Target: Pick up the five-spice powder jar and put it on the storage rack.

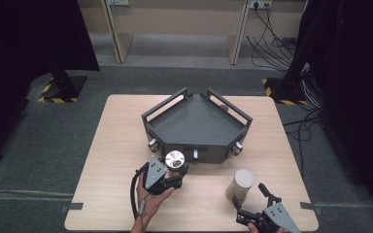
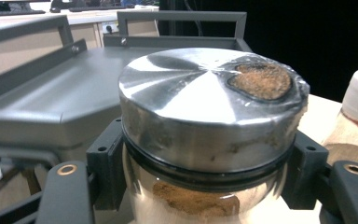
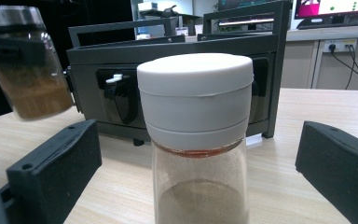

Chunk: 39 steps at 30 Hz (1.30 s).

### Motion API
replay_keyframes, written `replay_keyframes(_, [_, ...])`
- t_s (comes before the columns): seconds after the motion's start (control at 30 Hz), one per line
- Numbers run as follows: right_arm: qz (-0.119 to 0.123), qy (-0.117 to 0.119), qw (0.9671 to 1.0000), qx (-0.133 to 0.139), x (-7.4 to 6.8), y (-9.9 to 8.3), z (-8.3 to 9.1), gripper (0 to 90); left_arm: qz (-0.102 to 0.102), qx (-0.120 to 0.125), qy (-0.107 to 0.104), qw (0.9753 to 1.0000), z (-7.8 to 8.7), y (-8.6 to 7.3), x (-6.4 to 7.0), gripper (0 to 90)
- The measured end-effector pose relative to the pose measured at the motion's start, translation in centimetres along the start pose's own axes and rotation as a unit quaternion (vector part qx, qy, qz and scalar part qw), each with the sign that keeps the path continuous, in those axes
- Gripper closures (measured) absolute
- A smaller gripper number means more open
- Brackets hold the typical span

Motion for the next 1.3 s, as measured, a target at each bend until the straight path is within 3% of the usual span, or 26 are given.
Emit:
replay_keyframes(0.23, [0.0, 0.0, 1.0, 0.0, 0.0, 0.0, 0.0, 0.4, -0.01, 0.004, -0.018, 0.9998, -0.2, 2.3, -0.3, 31.0])
replay_keyframes(0.33, [0.0, 0.0, 1.0, 0.0, 0.0, 0.0, 0.0, 0.4, -0.005, 0.011, -0.024, 0.9996, -0.3, 3.1, -0.6, 31.0])
replay_keyframes(0.73, [0.001, 0.0, 1.0, -0.001, 0.0, 0.0, 0.0, 0.4, -0.001, 0.024, -0.029, 0.9993, -0.7, 7.1, -2.0, 31.0])
replay_keyframes(0.97, [-0.001, 0.0, 1.0, -0.001, 0.0, 0.0, 0.0, 0.4, -0.011, 0.017, -0.028, 0.9994, -2.2, 9.7, -2.3, 31.0])
replay_keyframes(1.1, [0.001, 0.0, 1.0, -0.001, 0.0, 0.0, 0.0, 0.4, -0.009, 0.014, -0.024, 0.9996, -3.2, 10.4, -2.6, 31.0])
replay_keyframes(1.3, [0.0, 0.001, 1.0, 0.0, 0.0, 0.0, 0.0, 0.4, 0.009, 0.008, -0.01, 0.9999, -5.0, 10.2, -3.3, 31.0])
Point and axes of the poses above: each handheld gripper's, and its own axes: z roughly backward along the jaws, y roughly out of its top, x roughly to its right, the point moved 8 cm from there along -z, roughly forward along the jaws, and after that the axes turned 2 degrees about z, right-handed, at the moved point
